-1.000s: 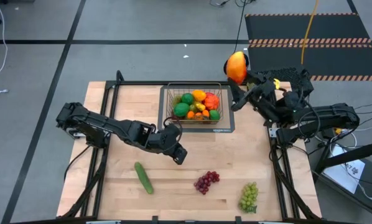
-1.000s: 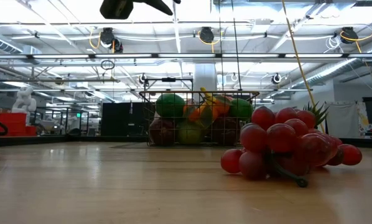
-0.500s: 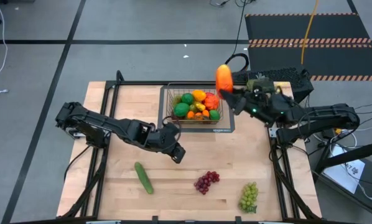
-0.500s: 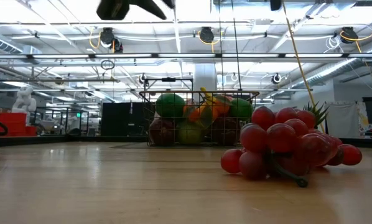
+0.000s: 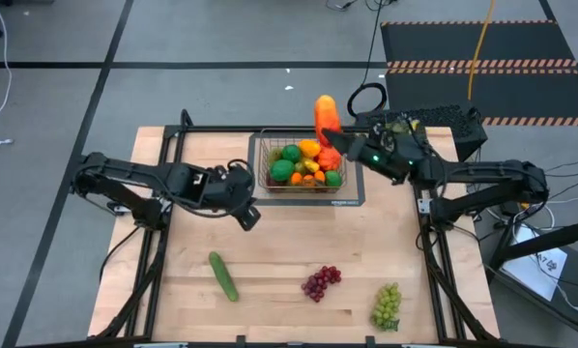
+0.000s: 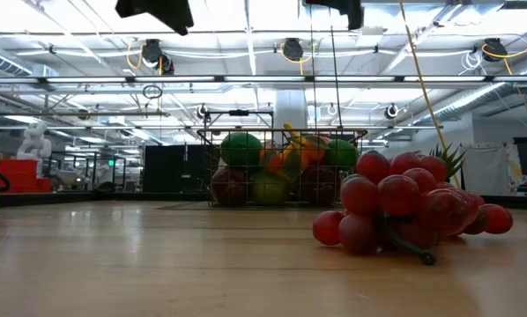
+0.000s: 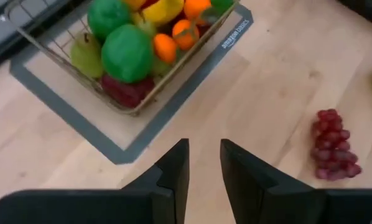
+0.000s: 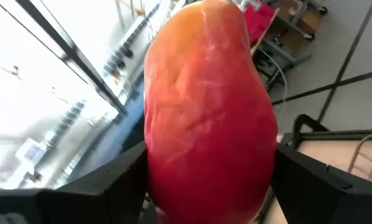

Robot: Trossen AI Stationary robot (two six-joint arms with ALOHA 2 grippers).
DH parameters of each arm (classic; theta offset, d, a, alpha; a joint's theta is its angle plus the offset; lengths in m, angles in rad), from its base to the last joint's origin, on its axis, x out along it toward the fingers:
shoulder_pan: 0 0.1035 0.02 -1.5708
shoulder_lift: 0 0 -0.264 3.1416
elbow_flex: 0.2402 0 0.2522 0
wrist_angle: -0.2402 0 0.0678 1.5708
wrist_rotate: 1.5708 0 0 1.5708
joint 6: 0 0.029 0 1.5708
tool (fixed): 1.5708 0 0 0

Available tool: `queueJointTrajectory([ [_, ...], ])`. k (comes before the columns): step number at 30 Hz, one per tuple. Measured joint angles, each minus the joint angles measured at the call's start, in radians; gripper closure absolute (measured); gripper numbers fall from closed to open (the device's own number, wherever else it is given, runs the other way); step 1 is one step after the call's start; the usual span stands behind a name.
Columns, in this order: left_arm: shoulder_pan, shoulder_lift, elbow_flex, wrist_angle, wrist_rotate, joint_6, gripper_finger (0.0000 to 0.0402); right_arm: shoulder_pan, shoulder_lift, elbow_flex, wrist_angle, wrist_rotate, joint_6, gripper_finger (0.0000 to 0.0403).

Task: Build produce basket
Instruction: Put the red mango into the brown wire basket

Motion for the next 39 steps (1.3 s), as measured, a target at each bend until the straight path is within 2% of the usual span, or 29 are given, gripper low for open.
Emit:
queueJointTrajectory([
  [3, 0.018, -0.007, 0.000, -0.059, 0.001, 0.055, 0.0311, -0.030, 0.062, 0.088, -0.065, -0.050, -0.052, 0.0117],
  [6, 0.033, -0.007, 0.001, -0.069, 0.004, 0.088, 0.0311, -0.074, 0.123, 0.185, -0.206, -0.121, -0.060, 0.0117],
  [13, 0.041, -0.006, 0.000, -0.102, 0.016, 0.049, 0.0311, -0.232, 0.269, 0.385, -0.471, -0.470, -0.102, 0.0117],
  [19, 0.035, -0.007, -0.035, -0.193, -0.003, -0.070, 0.0311, -0.358, 0.398, 0.406, -0.491, -0.768, -0.046, 0.0117],
  [24, 0.030, -0.020, -0.088, -0.215, 0.089, -0.131, 0.0311, -0.427, 0.513, 0.405, -0.515, -0.944, -0.032, 0.0117],
  [30, 0.020, -0.019, -0.125, -0.193, 0.114, -0.157, 0.0311, -0.483, 0.624, 0.405, -0.516, -1.066, -0.073, 0.0117],
  [39, 0.029, -0.017, -0.130, -0.175, 0.107, -0.158, 0.0311, -0.504, 0.688, 0.449, -0.554, -1.075, -0.192, 0.0117],
])
